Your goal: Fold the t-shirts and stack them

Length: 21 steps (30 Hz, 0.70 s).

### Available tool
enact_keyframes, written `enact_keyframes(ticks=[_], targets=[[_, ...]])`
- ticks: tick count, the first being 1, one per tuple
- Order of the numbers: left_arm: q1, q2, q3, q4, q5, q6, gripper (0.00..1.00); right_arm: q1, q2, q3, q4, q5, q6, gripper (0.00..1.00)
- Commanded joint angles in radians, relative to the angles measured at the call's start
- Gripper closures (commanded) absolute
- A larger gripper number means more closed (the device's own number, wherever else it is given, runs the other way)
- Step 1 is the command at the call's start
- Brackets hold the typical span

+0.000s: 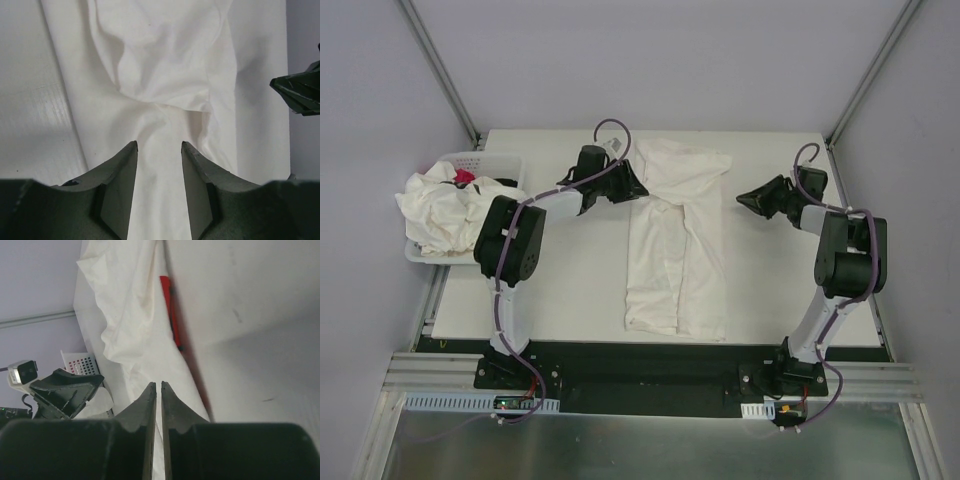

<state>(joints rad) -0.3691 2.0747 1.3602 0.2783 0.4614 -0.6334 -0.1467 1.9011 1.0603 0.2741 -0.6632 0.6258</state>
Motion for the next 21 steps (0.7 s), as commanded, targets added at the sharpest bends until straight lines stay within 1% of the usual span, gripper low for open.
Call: enact_keyframes(ticks=[1, 5, 7, 8, 9, 12, 14, 16, 17, 18, 19, 20, 21], targets=[[0.001, -0.139, -0.039, -0.013, -0.009, 0.046, 0.6, 0.093, -0.017, 0.087, 0.016, 0.008, 0.025, 0.89], [-0.001, -0.2, -0.091, -0.008, 0.02, 0.026, 0.61, 0.2, 0.01, 0.099, 0.014, 0.017, 0.026, 0.89], [-0.002, -0.218, -0.14, -0.001, 0.031, 0.02, 0.61, 0.219, 0.029, 0.092, 0.016, 0.007, 0.026, 0.89], [-0.002, -0.234, -0.157, 0.004, 0.036, 0.02, 0.61, 0.219, 0.03, 0.07, 0.017, 0.001, 0.026, 0.88], [-0.002, -0.243, -0.176, 0.002, 0.04, 0.024, 0.61, 0.216, 0.026, 0.05, 0.02, -0.001, 0.022, 0.81], [-0.004, -0.298, -0.255, -0.005, 0.034, 0.05, 0.57, 0.199, -0.028, -0.037, 0.024, -0.018, -0.029, 0.65], [-0.005, -0.347, -0.317, 0.005, 0.019, 0.052, 0.48, 0.191, -0.095, -0.103, 0.004, -0.015, -0.075, 0.62], [-0.005, -0.379, -0.38, 0.022, 0.043, 0.047, 0.47, 0.194, -0.173, -0.14, -0.036, -0.007, -0.116, 0.62], [-0.007, -0.418, -0.403, 0.021, 0.049, 0.047, 0.45, 0.193, -0.198, -0.155, -0.083, 0.0, -0.136, 0.61], [-0.007, -0.442, -0.429, 0.009, 0.051, 0.047, 0.44, 0.193, -0.23, -0.187, -0.113, 0.01, -0.185, 0.6], [-0.007, -0.468, -0.482, 0.001, 0.051, 0.049, 0.44, 0.194, -0.258, -0.201, -0.145, 0.023, -0.208, 0.59], [-0.008, -0.525, -0.507, -0.01, 0.049, 0.051, 0.44, 0.193, -0.305, -0.218, -0.2, 0.046, -0.231, 0.58], [-0.007, -0.556, -0.533, -0.024, 0.046, 0.051, 0.44, 0.193, -0.329, -0.253, -0.22, 0.056, -0.253, 0.56]])
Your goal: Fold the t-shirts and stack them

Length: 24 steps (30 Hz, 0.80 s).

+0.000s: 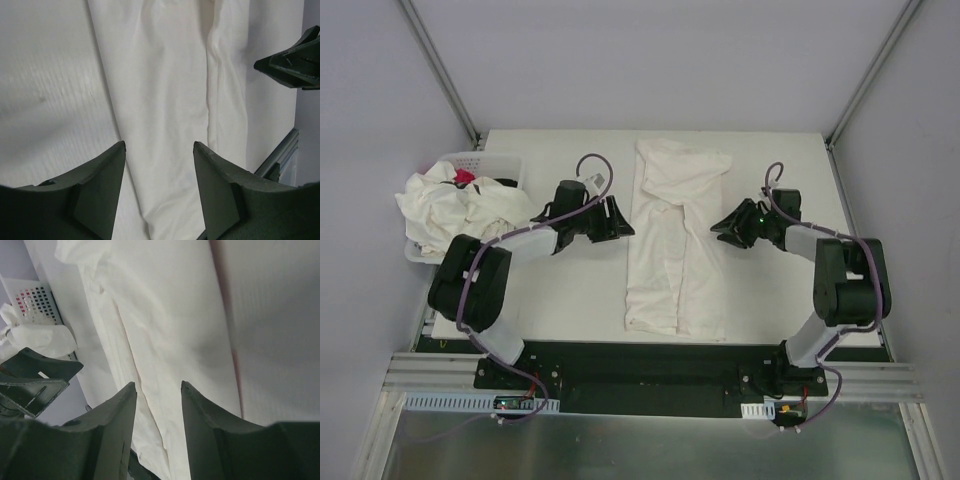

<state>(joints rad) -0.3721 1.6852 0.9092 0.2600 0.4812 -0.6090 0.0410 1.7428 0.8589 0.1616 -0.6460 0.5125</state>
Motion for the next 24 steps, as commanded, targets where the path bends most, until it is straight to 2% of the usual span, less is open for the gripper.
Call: enact_keyframes(ticks=[1, 7, 11, 14, 24], targets=[[-0.005, -0.197, -0.13, -0.027, 0.025, 0.028, 0.44, 0.003, -0.21, -0.075, -0.12, 0.042, -0.144, 0.55], [-0.014, -0.419, -0.283, -0.114, -0.016, 0.017, 0.44, 0.005, -0.334, -0.254, -0.125, -0.004, -0.141, 0.52], [-0.022, -0.521, -0.351, -0.151, -0.039, 0.02, 0.38, 0.003, -0.425, -0.357, -0.116, 0.008, -0.17, 0.47], [-0.027, -0.539, -0.404, -0.151, -0.033, 0.022, 0.32, 0.002, -0.506, -0.431, -0.119, 0.014, -0.187, 0.41], [-0.088, -0.538, -0.543, -0.107, -0.035, -0.017, 0.33, -0.015, -0.79, -0.569, -0.28, 0.006, -0.19, 0.39]])
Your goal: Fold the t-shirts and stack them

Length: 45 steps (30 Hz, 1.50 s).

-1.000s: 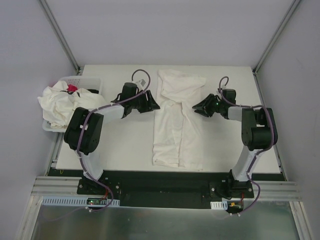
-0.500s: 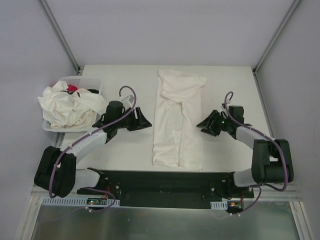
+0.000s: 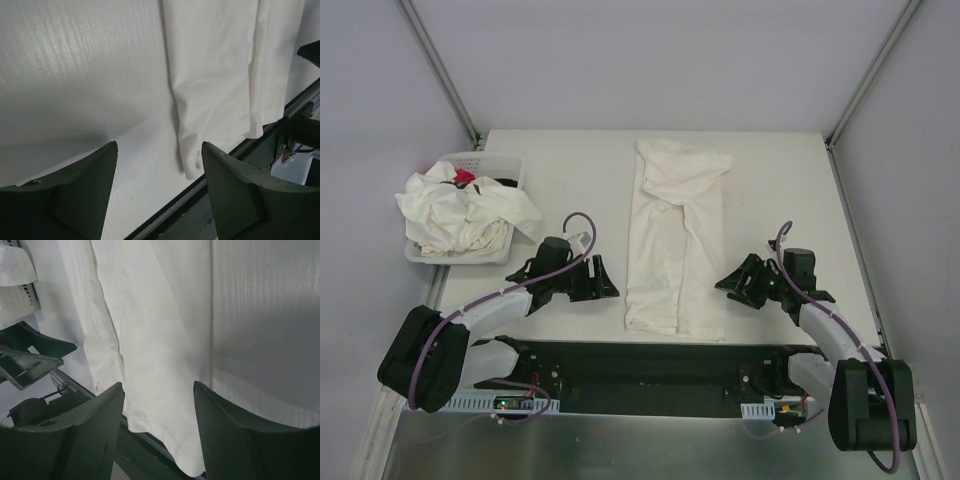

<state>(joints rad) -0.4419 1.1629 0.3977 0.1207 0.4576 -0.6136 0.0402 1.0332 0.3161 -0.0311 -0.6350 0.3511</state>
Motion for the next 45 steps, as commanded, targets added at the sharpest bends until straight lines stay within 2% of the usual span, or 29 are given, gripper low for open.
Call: enact_keyframes(ticks=[1, 10, 16, 22, 30, 45], targets=[[-0.023, -0.02, -0.036, 0.034, -0.011, -0.014, 0.33, -0.022, -0.106, -0.031, -0.111, -0.009, -0.032, 0.39], [-0.049, -0.072, -0.08, 0.069, 0.065, -0.037, 0.33, -0.037, -0.18, -0.048, -0.28, 0.008, -0.08, 0.39], [-0.057, -0.06, -0.118, 0.132, 0.171, -0.057, 0.33, -0.039, -0.241, -0.006, -0.464, 0.063, -0.112, 0.39], [-0.066, -0.026, -0.128, 0.175, 0.196, -0.052, 0.33, -0.037, -0.352, -0.035, -0.576, 0.055, -0.093, 0.39], [-0.089, 0.052, -0.085, 0.217, 0.205, -0.048, 0.34, -0.037, -0.443, -0.081, -0.576, 0.035, -0.015, 0.39], [-0.161, 0.202, -0.08, 0.329, 0.25, -0.121, 0.34, -0.011, -0.34, -0.084, -0.469, 0.083, 0.034, 0.39]])
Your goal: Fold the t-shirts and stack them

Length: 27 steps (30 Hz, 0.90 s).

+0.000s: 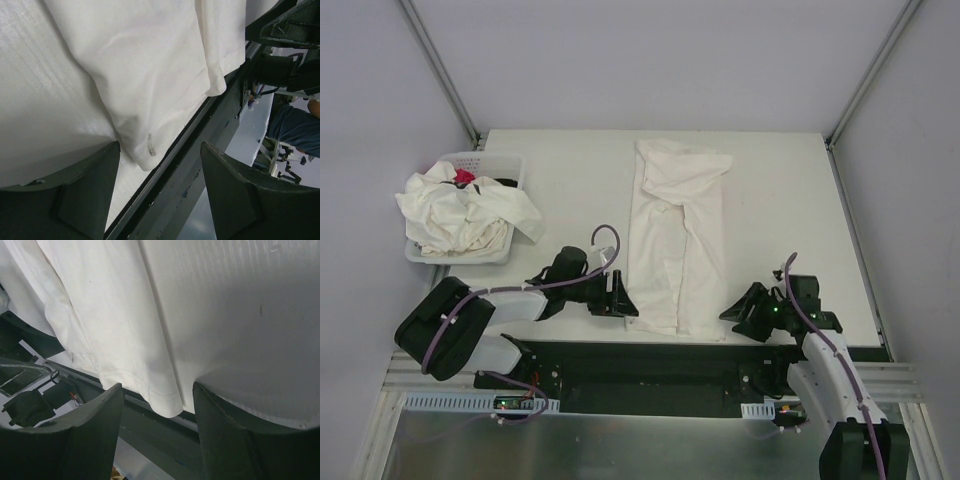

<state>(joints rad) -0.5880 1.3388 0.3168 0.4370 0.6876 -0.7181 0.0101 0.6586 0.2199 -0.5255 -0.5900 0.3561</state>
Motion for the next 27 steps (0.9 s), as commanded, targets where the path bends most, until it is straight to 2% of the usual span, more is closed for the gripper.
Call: enact_keyframes(ticks=[1, 7, 14, 21, 27], targets=[[-0.018, 0.025, -0.001, 0.014, 0.023, -0.02, 0.35, 0.025, 0.039, 0.019, 0.033, 0.039, 0.033, 0.39], [-0.026, -0.019, -0.03, 0.011, 0.039, -0.06, 0.35, 0.054, 0.059, 0.064, 0.01, 0.059, 0.04, 0.39], [-0.027, -0.087, -0.061, -0.04, 0.026, -0.069, 0.35, 0.117, 0.024, 0.024, 0.073, 0.07, 0.167, 0.39], [-0.029, -0.076, -0.058, -0.044, 0.027, -0.069, 0.35, 0.217, 0.064, 0.035, 0.133, 0.111, 0.228, 0.39], [-0.029, -0.046, -0.039, -0.058, 0.038, -0.076, 0.35, 0.241, 0.085, 0.058, 0.142, 0.131, 0.231, 0.39]])
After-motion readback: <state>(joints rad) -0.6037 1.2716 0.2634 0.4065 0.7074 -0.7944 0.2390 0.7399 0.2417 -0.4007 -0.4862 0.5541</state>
